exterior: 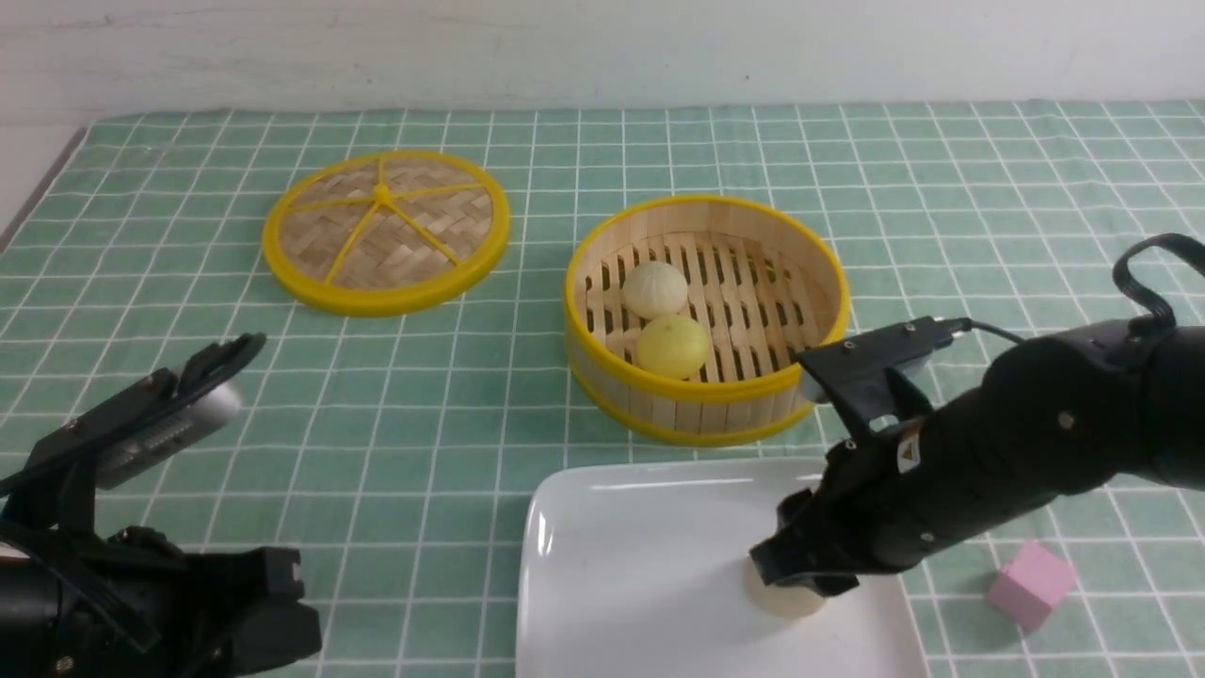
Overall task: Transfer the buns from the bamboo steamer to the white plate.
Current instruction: 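Move the steamed bun from the bamboo steamer onto the white plate with the right gripper, then reach into the bamboo steamer and grasp a bun with the left gripper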
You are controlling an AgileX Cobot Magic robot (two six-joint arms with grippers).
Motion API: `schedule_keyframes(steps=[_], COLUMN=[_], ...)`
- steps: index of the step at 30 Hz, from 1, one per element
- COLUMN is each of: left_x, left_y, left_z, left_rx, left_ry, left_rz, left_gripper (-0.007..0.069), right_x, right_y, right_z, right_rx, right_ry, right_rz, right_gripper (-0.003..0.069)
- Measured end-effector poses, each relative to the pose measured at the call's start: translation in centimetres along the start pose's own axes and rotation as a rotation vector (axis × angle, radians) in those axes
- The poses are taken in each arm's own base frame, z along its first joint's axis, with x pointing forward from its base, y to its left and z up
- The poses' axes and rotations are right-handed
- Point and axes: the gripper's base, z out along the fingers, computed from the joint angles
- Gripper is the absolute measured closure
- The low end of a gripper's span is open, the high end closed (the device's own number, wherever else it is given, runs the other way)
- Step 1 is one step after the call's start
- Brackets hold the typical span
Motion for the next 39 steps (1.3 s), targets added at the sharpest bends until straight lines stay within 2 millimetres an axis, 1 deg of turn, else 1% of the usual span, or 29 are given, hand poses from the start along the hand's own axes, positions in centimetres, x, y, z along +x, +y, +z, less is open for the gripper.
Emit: schedule_keyframes(steps=[1,2,3,4,5,6,8,9,11,14,16,17,20,21,24,26,29,31,32,33,34,35,36,37,38,39], left_x=[0.0,0.0,0.0,0.0,0.0,0.0,-0.1,-0.1,-0.6,-1.7,-2.3,-3.2,-5.5,-6.3,-8.2,-9.2,-10.6,-11.6,-12.1,-12.5,-12.8,-13.2,-13.4,-13.9,-14.1,-14.3], left_y=[0.0,0.0,0.0,0.0,0.0,0.0,0.0,0.0,0.1,-0.1,-0.4,-0.9,-2.8,-3.6,-6.2,-8.5,-12.1,-14.1,-15.2,-15.9,-16.6,-17.6,-17.9,-18.9,-19.5,-19.8], left_z=[0.0,0.0,0.0,0.0,0.0,0.0,0.0,0.0,0.0,-0.2,-0.3,-0.6,-0.9,-0.8,0.1,1.1,3.4,5.2,6.4,7.2,8.1,9.4,9.8,10.7,12.1,12.7], left_rx=[0.000,0.000,0.000,0.000,0.000,0.000,-0.001,-0.003,-0.007,-0.010,-0.007,0.004,0.041,0.055,0.093,0.127,0.164,0.161,0.142,0.135,0.121,0.096,0.092,0.075,0.054,0.038], left_ry=[0.000,-0.001,-0.001,-0.002,-0.002,-0.002,-0.006,-0.016,-0.070,-0.120,-0.129,-0.132,-0.098,-0.091,-0.078,-0.066,-0.023,0.000,0.010,0.015,0.017,0.021,0.021,0.011,0.013,0.009], left_rz=[0.000,0.000,0.000,0.000,0.000,0.000,0.000,-0.001,-0.006,-0.003,-0.001,0.009,0.057,0.085,0.162,0.227,0.310,0.338,0.347,0.357,0.354,0.373,0.366,0.389,0.402,0.413], left_gripper=[0.0512,0.0509,0.0508,0.0504,0.0503,0.0501,0.0496,0.0496,0.0496,0.0503,0.0515,0.0540,0.0608,0.0617,0.0623,0.0623,0.0623,0.0621,0.0610,0.0603,0.0587,0.0563,0.0554,0.0529,0.0501,0.0478], right_x=[-0.1,-0.3,-0.3,-0.5,-0.5,-0.5,0.8,1.4,3.1,5.0,5.8,6.8,9.0,9.9,11.9,13.3,14.9,15.4,15.8,15.8,15.9,16.0,16.1,16.1,16.1,16.1], right_y=[0.2,0.4,0.4,0.8,0.9,1.0,1.1,1.1,0.8,0.5,0.4,0.1,-0.5,-0.9,-1.8,-2.3,-3.0,-3.3,-3.4,-3.4,-3.4,-3.4,-3.5,-3.5,-3.5,-3.5], right_z=[-0.7,-1.9,-2.1,-4.3,-4.9,-6.1,-10.8,-12.2,-15.3,-18.5,-19.5,-20.5,-21.3,-21.3,-20.6,-20.0,-19.1,-18.8,-18.8,-18.8,-18.8,-18.8,-18.7,-18.7,-18.6,-18.6], right_rx=[-0.005,-0.013,-0.015,-0.022,-0.024,-0.021,0.004,0.018,0.052,0.079,0.086,0.097,0.120,0.134,0.156,0.171,0.188,0.190,0.187,0.185,0.185,0.184,0.186,0.185,0.185,0.184], right_ry=[-0.013,-0.043,-0.048,-0.098,-0.114,-0.138,-0.177,-0.182,-0.191,-0.227,-0.247,-0.277,-0.321,-0.332,-0.350,-0.369,-0.404,-0.425,-0.446,-0.461,-0.471,-0.484,-0.484,-0.487,-0.487,-0.490], right_rz=[-0.006,-0.017,-0.018,-0.048,-0.054,-0.076,-0.143,-0.157,-0.173,-0.180,-0.181,-0.185,-0.201,-0.210,-0.224,-0.236,-0.254,-0.260,-0.262,-0.264,-0.267,-0.269,-0.270,-0.270,-0.271,-0.271], right_gripper=[0.0263,0.0244,0.0240,0.0240,0.0244,0.0259,0.0377,0.0431,0.0571,0.0663,0.0671,0.0674,0.0675,0.0675,0.0675,0.0675,0.0675,0.0675,0.0675,0.0675,0.0674,0.0673,0.0673,0.0673,0.0671,0.0671])
